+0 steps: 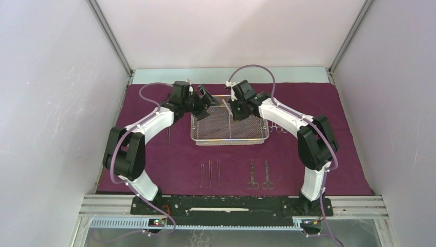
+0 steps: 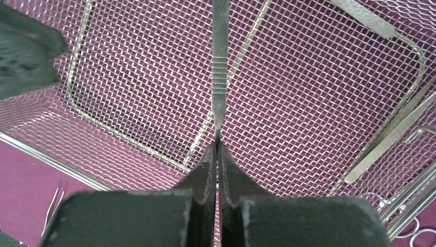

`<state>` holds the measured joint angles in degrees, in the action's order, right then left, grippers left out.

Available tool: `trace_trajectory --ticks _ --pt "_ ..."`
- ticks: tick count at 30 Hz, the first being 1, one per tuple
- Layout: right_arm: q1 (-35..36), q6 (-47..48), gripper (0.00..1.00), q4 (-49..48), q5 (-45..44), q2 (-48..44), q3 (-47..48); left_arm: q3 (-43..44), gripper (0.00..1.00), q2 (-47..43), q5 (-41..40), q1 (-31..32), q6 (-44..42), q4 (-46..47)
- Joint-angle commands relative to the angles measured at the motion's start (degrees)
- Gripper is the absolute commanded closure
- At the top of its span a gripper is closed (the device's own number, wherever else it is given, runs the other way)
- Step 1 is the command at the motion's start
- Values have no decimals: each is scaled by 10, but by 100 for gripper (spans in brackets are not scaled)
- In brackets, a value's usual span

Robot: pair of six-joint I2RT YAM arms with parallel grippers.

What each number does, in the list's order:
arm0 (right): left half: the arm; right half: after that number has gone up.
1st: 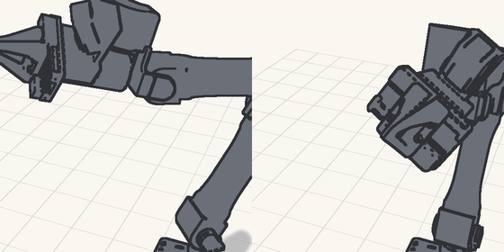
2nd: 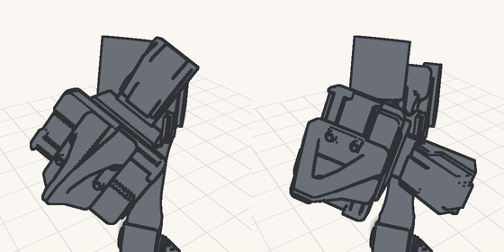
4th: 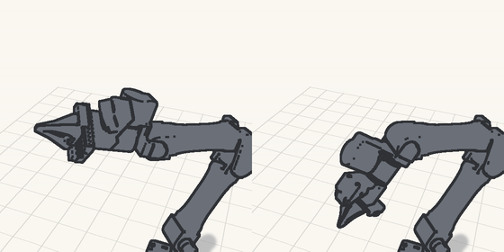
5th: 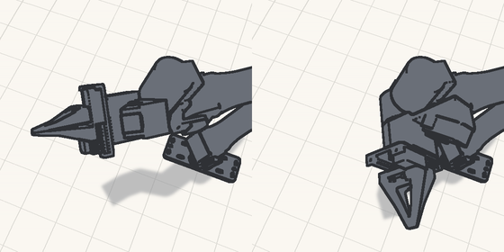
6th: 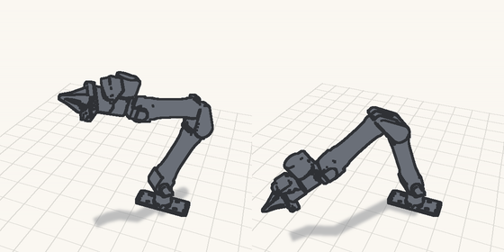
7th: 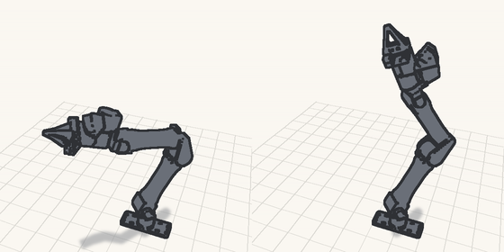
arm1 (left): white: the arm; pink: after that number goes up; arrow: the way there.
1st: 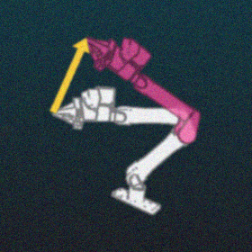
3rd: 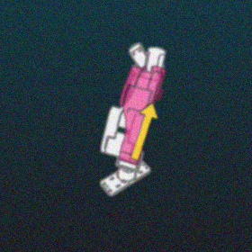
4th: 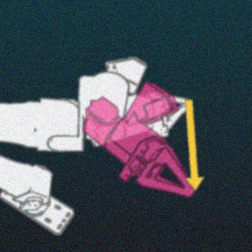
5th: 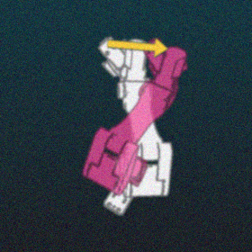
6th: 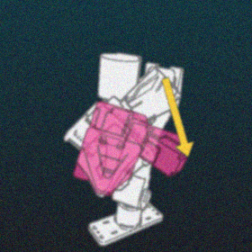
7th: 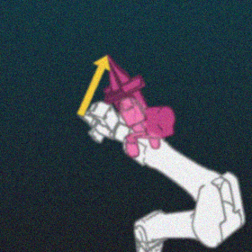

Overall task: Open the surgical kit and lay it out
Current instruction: Pick up the medical item from the container.

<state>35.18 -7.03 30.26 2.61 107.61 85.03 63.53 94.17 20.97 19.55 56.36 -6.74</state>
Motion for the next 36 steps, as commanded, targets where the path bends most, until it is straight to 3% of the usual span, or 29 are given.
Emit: trace_trajectory --ticks 1,20,36 --pt "20 -11 100 -8 -11 -39 0 43 14 8 11 5 -18 6" --pt "73 -24 100 4 -26 -68 15 63 26 35 9 9 -32 -2" --pt "77 -57 100 -3 19 -76 18 50 49 38 21 7 -20 31"
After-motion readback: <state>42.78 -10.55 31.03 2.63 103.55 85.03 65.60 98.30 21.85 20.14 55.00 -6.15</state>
